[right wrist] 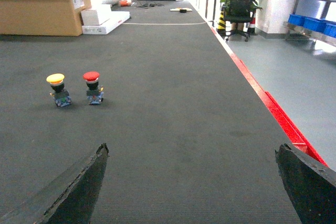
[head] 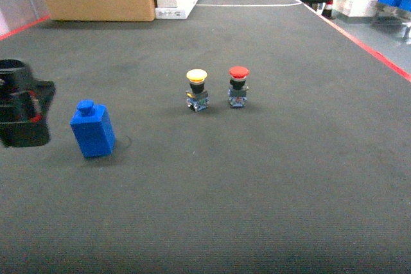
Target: Pick blue part to blue bin on bottom shelf
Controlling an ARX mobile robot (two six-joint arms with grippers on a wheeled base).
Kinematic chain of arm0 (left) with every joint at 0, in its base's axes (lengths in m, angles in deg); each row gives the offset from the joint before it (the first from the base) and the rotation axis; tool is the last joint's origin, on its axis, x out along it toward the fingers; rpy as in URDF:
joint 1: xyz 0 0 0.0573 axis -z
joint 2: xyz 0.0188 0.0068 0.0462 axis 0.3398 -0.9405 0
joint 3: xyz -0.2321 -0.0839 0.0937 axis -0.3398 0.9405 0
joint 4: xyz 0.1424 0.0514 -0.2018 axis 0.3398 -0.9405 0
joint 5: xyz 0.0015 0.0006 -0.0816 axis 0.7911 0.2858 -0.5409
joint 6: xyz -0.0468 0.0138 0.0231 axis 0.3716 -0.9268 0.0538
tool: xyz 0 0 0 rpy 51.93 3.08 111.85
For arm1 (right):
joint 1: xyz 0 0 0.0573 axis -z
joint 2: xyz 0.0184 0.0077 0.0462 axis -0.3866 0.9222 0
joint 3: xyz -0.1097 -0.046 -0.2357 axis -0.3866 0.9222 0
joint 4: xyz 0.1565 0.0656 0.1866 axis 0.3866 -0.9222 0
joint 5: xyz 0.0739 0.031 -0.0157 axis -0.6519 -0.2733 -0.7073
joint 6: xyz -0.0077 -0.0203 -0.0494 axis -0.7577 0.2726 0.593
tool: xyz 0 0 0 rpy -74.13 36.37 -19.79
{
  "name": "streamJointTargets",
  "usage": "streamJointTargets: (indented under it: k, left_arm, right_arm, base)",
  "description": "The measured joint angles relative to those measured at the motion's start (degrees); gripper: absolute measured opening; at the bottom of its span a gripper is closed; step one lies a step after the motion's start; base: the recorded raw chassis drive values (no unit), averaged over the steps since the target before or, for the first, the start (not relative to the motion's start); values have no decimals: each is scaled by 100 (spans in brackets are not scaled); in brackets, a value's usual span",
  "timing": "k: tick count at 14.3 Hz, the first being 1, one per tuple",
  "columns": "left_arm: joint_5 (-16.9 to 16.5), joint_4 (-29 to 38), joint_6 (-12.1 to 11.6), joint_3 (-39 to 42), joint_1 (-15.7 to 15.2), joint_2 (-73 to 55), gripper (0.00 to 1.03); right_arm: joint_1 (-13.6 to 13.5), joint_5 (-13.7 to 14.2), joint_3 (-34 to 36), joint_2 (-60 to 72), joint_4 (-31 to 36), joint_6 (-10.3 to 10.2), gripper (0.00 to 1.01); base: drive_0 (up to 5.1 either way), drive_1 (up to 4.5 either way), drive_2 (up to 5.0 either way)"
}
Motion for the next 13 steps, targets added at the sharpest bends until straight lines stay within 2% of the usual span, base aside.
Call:
streamJointTargets:
  k: [2,5,8,13]
  left_arm:
    - [103,686,77,-463,-70,-1325,98]
    - [116,1088,195,-1001,-81,-2664,98]
    - [116,1237,197,-1720,-92,-3626,98]
    - [-179,1095,245,-2789,-428,-4817,98]
  right_arm:
    - [0,0,0,0,0,0,98]
    - [0,0,0,0,-2,0,98]
    - [0,0,0,0,0,0,98]
    - [0,0,0,0,0,0,98]
  base:
    - [0,0,0]
    - [0,0,0]
    - [0,0,0]
    - [0,0,0]
